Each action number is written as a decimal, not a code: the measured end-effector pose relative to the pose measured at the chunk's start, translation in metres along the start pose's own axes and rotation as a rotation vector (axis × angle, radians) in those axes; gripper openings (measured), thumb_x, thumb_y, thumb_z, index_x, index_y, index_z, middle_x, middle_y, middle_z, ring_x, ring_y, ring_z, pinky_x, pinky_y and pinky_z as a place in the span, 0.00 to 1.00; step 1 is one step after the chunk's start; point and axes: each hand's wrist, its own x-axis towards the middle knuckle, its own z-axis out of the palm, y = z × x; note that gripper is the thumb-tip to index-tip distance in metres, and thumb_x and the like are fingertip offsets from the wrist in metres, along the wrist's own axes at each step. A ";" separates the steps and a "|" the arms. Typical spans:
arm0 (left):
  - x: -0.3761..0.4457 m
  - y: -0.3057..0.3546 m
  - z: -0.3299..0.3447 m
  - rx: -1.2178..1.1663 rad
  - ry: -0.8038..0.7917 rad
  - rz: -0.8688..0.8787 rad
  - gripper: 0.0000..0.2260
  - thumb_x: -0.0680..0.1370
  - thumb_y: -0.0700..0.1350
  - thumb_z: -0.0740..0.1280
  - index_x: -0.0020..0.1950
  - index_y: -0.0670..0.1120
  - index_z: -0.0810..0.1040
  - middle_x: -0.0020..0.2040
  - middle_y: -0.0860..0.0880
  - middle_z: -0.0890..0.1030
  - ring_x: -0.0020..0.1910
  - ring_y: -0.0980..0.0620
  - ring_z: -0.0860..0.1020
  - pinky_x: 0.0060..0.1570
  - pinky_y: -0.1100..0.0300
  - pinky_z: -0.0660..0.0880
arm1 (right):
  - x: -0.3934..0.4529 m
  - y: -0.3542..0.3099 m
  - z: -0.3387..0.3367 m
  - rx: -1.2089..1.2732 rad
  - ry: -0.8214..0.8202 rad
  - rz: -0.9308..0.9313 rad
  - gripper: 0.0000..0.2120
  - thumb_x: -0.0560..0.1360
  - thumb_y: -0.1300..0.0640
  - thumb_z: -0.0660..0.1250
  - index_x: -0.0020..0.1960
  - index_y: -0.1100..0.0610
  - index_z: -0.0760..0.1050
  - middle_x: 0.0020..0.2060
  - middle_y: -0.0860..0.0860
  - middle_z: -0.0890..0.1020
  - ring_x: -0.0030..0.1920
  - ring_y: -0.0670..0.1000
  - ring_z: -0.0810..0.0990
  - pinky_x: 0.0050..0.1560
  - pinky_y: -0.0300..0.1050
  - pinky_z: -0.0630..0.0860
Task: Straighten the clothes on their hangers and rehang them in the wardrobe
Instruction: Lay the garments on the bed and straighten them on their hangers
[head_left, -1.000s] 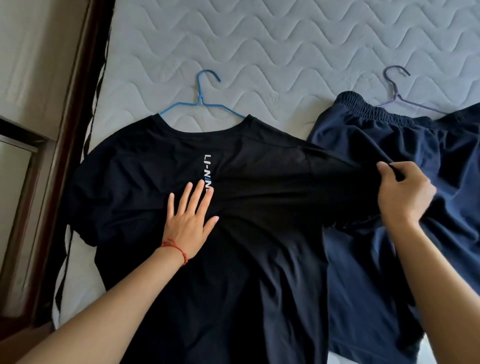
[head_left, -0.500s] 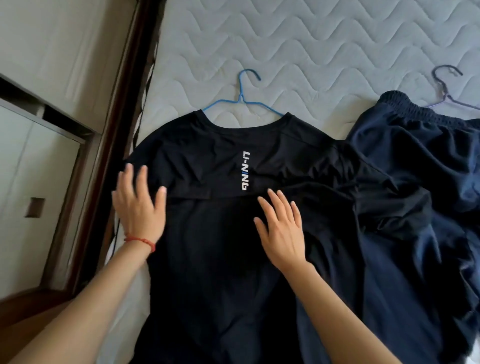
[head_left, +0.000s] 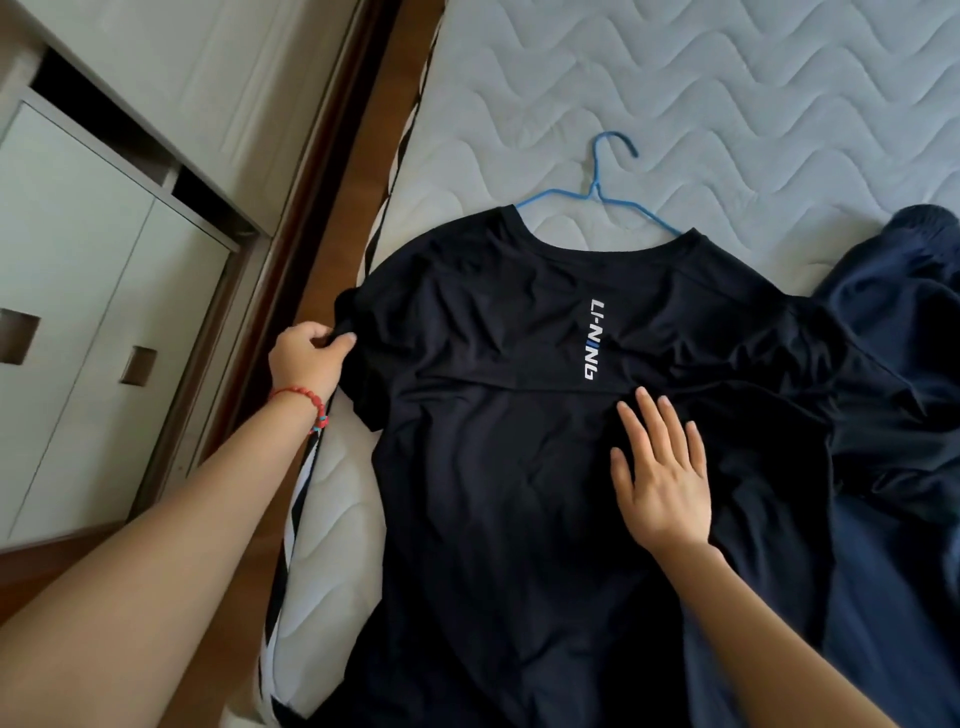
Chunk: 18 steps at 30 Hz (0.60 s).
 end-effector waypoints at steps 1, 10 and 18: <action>0.000 0.002 -0.001 -0.016 0.015 0.007 0.11 0.72 0.47 0.68 0.45 0.39 0.78 0.48 0.37 0.80 0.49 0.40 0.77 0.48 0.51 0.73 | 0.000 0.000 0.000 -0.002 0.001 0.002 0.24 0.77 0.49 0.51 0.70 0.54 0.65 0.72 0.53 0.66 0.73 0.52 0.57 0.72 0.47 0.47; 0.022 0.029 -0.042 -0.601 -0.257 -0.148 0.08 0.74 0.47 0.67 0.37 0.47 0.77 0.40 0.45 0.79 0.46 0.45 0.78 0.50 0.53 0.73 | 0.002 -0.001 0.001 -0.027 0.006 0.015 0.24 0.75 0.51 0.51 0.70 0.55 0.65 0.72 0.53 0.67 0.72 0.52 0.57 0.73 0.44 0.43; 0.018 -0.001 -0.084 0.001 -0.879 -0.286 0.44 0.33 0.58 0.80 0.47 0.48 0.78 0.43 0.48 0.84 0.49 0.48 0.79 0.44 0.55 0.75 | 0.003 -0.001 0.001 -0.044 -0.025 0.018 0.24 0.75 0.51 0.51 0.70 0.54 0.63 0.72 0.53 0.66 0.72 0.52 0.57 0.72 0.45 0.44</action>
